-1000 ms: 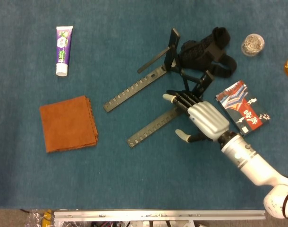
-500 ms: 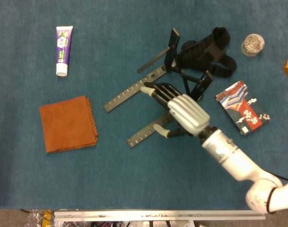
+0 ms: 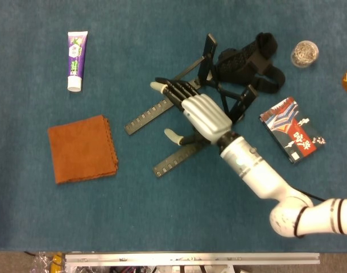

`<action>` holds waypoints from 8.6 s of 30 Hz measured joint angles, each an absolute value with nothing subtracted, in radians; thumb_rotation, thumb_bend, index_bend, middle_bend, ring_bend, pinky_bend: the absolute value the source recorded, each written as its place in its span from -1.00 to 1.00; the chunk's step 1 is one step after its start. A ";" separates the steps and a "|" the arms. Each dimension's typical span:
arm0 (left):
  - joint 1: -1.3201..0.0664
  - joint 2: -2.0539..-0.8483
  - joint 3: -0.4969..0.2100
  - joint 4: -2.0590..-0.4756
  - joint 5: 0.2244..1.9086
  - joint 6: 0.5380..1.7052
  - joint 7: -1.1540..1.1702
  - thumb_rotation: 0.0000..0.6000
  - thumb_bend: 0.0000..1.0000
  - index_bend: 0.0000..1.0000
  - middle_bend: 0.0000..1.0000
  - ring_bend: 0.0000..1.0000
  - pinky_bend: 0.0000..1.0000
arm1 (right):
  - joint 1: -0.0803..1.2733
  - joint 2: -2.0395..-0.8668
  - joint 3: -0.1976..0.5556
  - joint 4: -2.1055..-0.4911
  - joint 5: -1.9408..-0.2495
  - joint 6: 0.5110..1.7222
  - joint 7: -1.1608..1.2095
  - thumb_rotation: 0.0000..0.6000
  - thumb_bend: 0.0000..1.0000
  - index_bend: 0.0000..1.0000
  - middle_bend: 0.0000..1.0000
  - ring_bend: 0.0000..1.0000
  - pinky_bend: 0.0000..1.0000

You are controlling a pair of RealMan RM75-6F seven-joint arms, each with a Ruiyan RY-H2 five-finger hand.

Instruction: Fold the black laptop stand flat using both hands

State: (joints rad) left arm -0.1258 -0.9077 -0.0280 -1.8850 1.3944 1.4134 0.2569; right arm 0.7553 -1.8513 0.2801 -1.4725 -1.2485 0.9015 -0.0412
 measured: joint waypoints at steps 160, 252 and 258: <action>-0.406 -0.982 -0.055 -1.836 1.456 1.048 0.206 1.00 -0.43 -0.80 -1.00 -1.00 -1.00 | 0.570 -1.348 -0.041 -1.740 -1.547 1.036 -0.197 1.00 -0.68 -1.00 -0.92 -1.00 -0.91; -0.389 -0.896 -0.046 -1.849 1.504 1.197 0.123 1.00 -0.43 -0.92 -1.00 -1.00 -1.00 | 0.830 -1.870 0.307 -1.375 -1.159 0.732 -0.368 1.00 -0.64 -1.00 -0.75 -1.00 -0.91; -0.388 -0.896 -0.047 -1.849 1.501 1.194 0.120 1.00 -0.44 -0.93 -1.00 -1.00 -1.00 | 0.872 -1.863 0.333 -1.296 -1.083 0.728 -0.393 1.00 -0.59 -1.00 -0.58 -1.00 -0.91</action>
